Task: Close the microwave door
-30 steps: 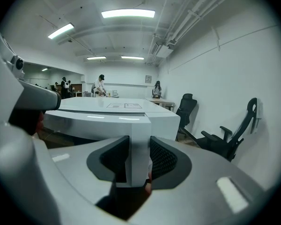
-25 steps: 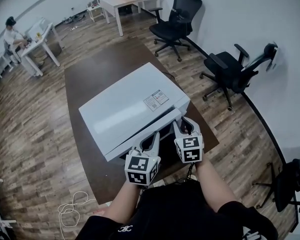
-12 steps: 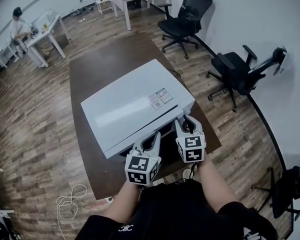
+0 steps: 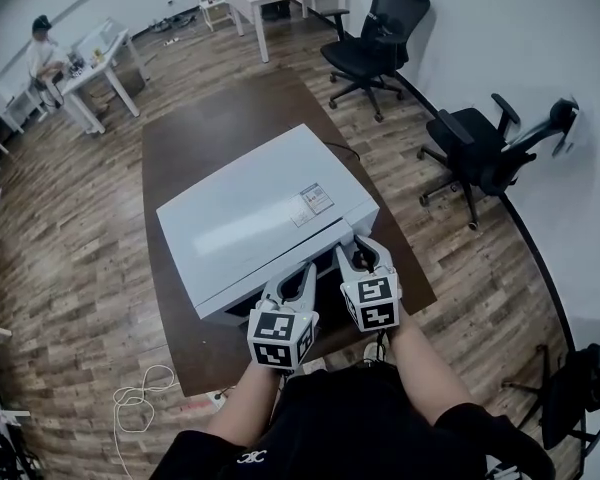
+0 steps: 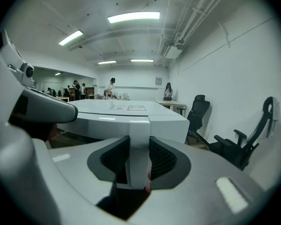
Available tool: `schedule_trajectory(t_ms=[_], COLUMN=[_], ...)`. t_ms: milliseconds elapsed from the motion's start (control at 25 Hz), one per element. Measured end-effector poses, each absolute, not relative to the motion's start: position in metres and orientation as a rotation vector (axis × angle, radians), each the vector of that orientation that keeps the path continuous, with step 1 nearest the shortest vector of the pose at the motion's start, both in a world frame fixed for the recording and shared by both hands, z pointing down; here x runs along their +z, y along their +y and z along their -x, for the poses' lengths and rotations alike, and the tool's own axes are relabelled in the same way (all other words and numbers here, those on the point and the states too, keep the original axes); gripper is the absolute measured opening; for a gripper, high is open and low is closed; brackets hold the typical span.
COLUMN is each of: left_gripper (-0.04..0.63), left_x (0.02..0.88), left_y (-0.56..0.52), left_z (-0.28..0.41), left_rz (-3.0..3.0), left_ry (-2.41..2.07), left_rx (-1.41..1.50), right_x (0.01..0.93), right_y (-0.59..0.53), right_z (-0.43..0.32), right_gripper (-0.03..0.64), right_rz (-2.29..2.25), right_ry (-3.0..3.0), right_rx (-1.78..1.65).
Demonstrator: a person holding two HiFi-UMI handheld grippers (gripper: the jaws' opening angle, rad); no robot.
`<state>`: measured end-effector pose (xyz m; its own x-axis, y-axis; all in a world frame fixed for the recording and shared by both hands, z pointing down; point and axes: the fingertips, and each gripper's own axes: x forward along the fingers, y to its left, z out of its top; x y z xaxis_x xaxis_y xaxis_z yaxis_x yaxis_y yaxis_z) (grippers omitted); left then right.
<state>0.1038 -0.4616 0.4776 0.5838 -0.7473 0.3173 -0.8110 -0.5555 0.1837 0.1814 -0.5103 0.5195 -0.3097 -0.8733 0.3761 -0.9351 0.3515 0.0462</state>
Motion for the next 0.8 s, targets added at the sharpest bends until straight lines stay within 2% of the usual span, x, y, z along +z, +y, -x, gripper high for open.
schedule_trajectory(t_ms=[800], left_gripper=[0.011], left_x=[0.464], left_y=[-0.462], left_z=[-0.123], left_rz=[-2.345], left_ry=[-1.556], left_rx=[0.265], right_x=[0.518], right_y=[-0.518], right_z=[-0.179], right_gripper=[0.144], right_rz=[-1.350], right_ry=[-2.407], right_rx=[0.256])
